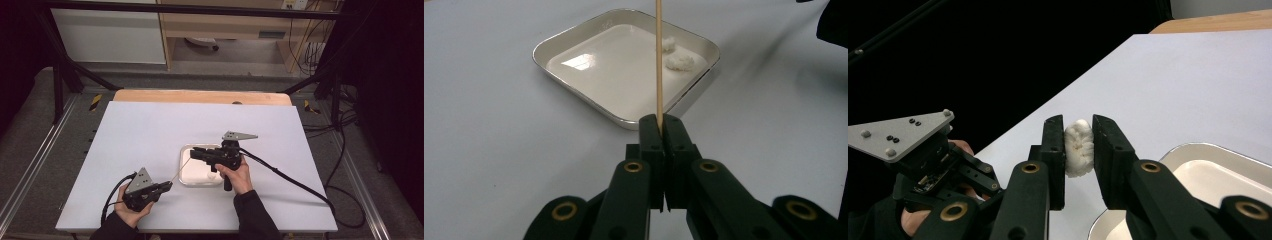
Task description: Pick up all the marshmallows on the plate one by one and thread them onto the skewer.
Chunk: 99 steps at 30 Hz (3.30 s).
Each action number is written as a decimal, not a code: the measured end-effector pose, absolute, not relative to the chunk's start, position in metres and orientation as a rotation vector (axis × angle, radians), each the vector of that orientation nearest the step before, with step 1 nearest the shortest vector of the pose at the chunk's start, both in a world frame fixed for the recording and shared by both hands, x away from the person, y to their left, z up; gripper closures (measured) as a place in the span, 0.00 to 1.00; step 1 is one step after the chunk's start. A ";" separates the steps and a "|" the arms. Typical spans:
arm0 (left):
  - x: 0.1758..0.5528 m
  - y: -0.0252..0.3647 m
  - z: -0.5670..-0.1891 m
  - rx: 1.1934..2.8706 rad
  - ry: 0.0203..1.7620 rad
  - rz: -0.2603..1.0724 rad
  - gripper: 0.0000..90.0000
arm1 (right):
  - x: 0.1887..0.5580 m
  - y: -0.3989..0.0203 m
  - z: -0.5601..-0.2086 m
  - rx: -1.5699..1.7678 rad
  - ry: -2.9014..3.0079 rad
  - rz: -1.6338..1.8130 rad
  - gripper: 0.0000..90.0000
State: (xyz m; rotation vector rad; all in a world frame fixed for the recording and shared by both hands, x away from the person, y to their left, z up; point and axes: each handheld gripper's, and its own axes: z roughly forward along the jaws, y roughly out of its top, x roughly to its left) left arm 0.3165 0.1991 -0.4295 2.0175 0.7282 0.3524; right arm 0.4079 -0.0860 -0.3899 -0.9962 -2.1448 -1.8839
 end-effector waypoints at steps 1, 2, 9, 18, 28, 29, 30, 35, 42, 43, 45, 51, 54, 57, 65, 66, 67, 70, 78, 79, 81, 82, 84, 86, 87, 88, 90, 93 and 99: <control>0.316 0.199 -0.430 2.016 0.726 0.353 0.99 | 0.408 -0.086 -0.390 -0.995 -2.139 -1.886 0.85; 0.316 0.199 -0.430 2.016 0.725 0.355 0.99 | 0.407 -0.086 -0.390 -0.993 -2.139 -1.888 0.86; 0.315 0.199 -0.430 2.005 0.718 0.374 0.99 | 0.406 -0.084 -0.392 -0.988 -2.107 -1.891 0.86; 0.313 0.197 -0.431 1.988 0.712 0.404 0.99 | 0.403 -0.083 -0.394 -0.983 -2.077 -1.905 0.87; 0.312 0.195 -0.432 1.986 0.710 0.412 0.99 | 0.401 -0.081 -0.396 -0.965 -2.069 -1.908 0.88; 0.312 0.194 -0.432 1.987 0.710 0.411 0.99 | 0.400 -0.081 -0.396 -0.961 -2.069 -1.909 0.88; 0.312 0.194 -0.433 1.985 0.713 0.410 0.99 | 0.400 -0.081 -0.396 -0.957 -2.063 -1.914 0.88; 0.312 0.193 -0.433 1.989 0.713 0.411 0.99 | 0.398 -0.080 -0.397 -0.955 -2.057 -1.924 0.88; 0.312 0.192 -0.432 1.981 0.712 0.424 0.99 | 0.397 -0.080 -0.397 -0.951 -2.058 -1.928 0.88; 0.312 0.191 -0.432 1.983 0.711 0.429 0.99 | 0.397 -0.080 -0.398 -0.950 -2.060 -1.925 0.88; 0.312 0.191 -0.432 1.984 0.709 0.427 0.99 | 0.396 -0.079 -0.399 -0.947 -2.059 -1.926 0.88; 0.312 0.190 -0.432 1.978 0.708 0.428 0.99 | 0.395 -0.078 -0.400 -0.947 -2.057 -1.919 0.88; 0.312 0.188 -0.427 1.939 0.690 0.419 0.99 | 0.393 -0.072 -0.407 -0.917 -2.086 -1.843 0.88; 0.313 0.181 -0.426 1.957 0.699 0.455 0.99 | 0.392 -0.068 -0.415 -0.909 -2.078 -1.841 0.87; 0.317 0.174 -0.429 1.950 0.722 0.449 0.99 | 0.389 -0.064 -0.425 -0.925 -2.104 -1.808 0.86; 0.318 0.173 -0.429 1.948 0.727 0.447 0.99 | 0.388 -0.062 -0.427 -0.930 -2.113 -1.802 0.85; 0.318 0.172 -0.429 1.944 0.729 0.445 0.99 | 0.387 -0.062 -0.427 -0.929 -2.119 -1.798 0.85; 0.318 0.170 -0.430 1.940 0.734 0.446 0.99 | 0.387 -0.062 -0.428 -0.928 -2.126 -1.789 0.85; 0.319 0.169 -0.432 1.939 0.742 0.439 0.99 | 0.385 -0.061 -0.430 -0.938 -2.156 -1.766 0.81; 0.320 0.170 -0.432 1.938 0.745 0.439 0.99 | 0.385 -0.063 -0.427 -0.942 -2.173 -1.774 0.73; 0.322 0.172 -0.432 1.926 0.737 0.441 0.99 | 0.385 -0.064 -0.424 -0.944 -2.180 -1.781 0.68; 0.323 0.173 -0.432 1.921 0.734 0.434 0.99 | 0.385 -0.067 -0.418 -0.959 -2.197 -1.801 0.55; 0.323 0.175 -0.432 1.915 0.744 0.420 0.99 | 0.385 -0.069 -0.415 -0.965 -2.220 -1.810 0.50; 0.322 0.176 -0.432 1.914 0.749 0.411 0.99 | 0.385 -0.073 -0.409 -0.985 -2.275 -1.813 0.37; 0.323 0.177 -0.432 1.912 0.745 0.405 0.99 | 0.386 -0.077 -0.404 -1.009 -2.338 -1.804 0.27; 0.323 0.178 -0.433 1.912 0.743 0.397 0.99 | 0.386 -0.077 -0.404 -1.009 -2.338 -1.804 0.27; 0.323 0.180 -0.433 1.918 0.740 0.394 0.99 | 0.388 -0.082 -0.399 -1.034 -2.443 -1.778 0.17; 0.323 0.182 -0.433 1.924 0.741 0.386 0.99 | 0.390 -0.090 -0.398 -1.059 -2.536 -1.739 0.13; 0.321 0.188 -0.434 1.938 0.781 0.382 0.99 | 0.393 -0.107 -0.410 -1.130 -2.636 -1.627 0.22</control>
